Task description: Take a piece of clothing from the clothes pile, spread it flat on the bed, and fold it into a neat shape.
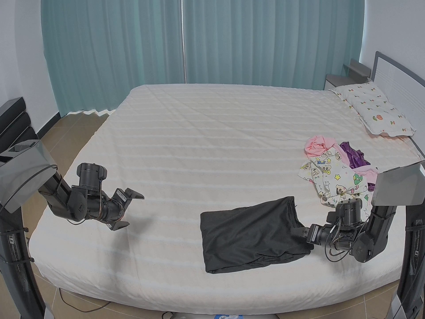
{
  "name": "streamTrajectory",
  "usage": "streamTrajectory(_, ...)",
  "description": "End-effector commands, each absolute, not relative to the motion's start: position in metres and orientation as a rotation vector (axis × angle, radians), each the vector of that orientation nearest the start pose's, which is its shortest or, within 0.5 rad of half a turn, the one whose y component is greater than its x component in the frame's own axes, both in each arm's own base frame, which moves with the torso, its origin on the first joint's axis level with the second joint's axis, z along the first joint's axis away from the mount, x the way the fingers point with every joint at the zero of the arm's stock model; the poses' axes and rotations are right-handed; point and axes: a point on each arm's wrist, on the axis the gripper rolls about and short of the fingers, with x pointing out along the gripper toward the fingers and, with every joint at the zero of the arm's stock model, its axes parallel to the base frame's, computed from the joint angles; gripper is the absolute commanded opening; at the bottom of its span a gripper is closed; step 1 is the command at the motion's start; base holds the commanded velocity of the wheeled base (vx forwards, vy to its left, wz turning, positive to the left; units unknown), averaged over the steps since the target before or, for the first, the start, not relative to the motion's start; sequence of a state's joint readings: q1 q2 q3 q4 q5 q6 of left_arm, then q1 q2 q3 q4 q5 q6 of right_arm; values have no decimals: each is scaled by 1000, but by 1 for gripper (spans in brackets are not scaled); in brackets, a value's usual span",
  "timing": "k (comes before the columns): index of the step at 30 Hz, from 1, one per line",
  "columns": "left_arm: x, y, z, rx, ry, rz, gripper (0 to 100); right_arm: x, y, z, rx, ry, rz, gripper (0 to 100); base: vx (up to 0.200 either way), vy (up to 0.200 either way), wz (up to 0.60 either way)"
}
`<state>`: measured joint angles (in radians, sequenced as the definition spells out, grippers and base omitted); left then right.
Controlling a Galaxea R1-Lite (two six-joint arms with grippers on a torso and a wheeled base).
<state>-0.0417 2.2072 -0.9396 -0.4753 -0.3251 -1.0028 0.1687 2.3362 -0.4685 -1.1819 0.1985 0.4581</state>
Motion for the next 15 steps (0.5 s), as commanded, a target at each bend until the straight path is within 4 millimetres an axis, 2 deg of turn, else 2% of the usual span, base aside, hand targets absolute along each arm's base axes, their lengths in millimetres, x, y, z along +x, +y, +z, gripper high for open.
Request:
streamTrajectory(1, 373, -23, 24, -1050, 903, 79, 100, 293, 53, -42, 414, 798, 186, 0, 0, 0, 0)
streamTrajectory(15, 373, -23, 24, -1050, 904, 80, 100, 279, 35, -39, 372, 813, 167, 0, 0, 0, 0)
